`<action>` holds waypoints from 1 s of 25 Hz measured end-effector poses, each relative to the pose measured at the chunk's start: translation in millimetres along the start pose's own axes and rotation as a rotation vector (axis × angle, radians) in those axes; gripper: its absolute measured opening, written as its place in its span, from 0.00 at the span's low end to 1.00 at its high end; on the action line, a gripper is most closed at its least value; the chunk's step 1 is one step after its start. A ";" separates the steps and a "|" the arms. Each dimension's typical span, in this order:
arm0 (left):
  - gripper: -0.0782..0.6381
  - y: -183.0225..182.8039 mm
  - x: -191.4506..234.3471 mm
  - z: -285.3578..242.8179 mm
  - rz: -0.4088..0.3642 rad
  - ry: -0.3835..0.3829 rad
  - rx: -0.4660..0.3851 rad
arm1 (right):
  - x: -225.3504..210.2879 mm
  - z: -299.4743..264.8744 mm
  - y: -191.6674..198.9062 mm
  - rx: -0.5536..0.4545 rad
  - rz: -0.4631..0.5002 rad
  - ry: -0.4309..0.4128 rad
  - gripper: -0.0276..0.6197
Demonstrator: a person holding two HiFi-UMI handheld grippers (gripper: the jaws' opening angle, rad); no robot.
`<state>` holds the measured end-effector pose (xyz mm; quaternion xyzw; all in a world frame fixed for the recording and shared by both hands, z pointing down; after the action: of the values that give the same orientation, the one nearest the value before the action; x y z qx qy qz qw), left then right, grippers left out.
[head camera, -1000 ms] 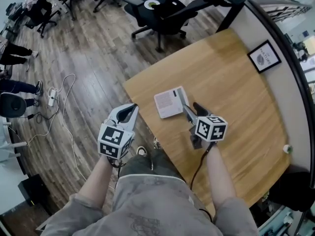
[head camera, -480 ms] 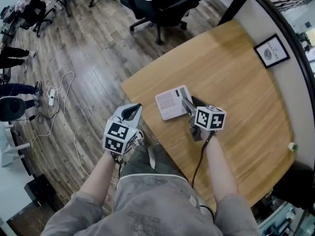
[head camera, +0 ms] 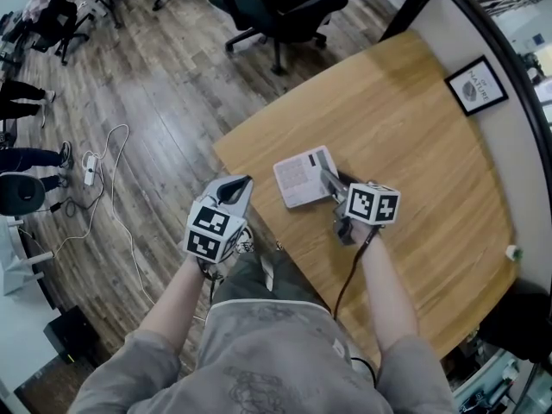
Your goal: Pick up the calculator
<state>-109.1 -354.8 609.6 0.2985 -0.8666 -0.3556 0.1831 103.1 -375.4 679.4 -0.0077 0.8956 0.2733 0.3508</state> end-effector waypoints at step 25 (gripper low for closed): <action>0.11 -139.7 13.3 205.6 -0.144 -0.075 -0.404 | 247.7 191.1 -101.0 -0.555 0.349 0.040 0.14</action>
<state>-174.0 -338.7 369.8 0.3037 -0.7603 -0.5450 0.1811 56.4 -322.5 358.2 0.0452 0.7816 0.5626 0.2657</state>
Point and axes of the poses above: the fingertips, and each gripper's own axes: z backward along the fingers, x to its left, y out of its underside, the point moved 3 cm from there along z, backward along the fingers, and after that the axes turned 2 degrees about x, right-handed, at the moved point
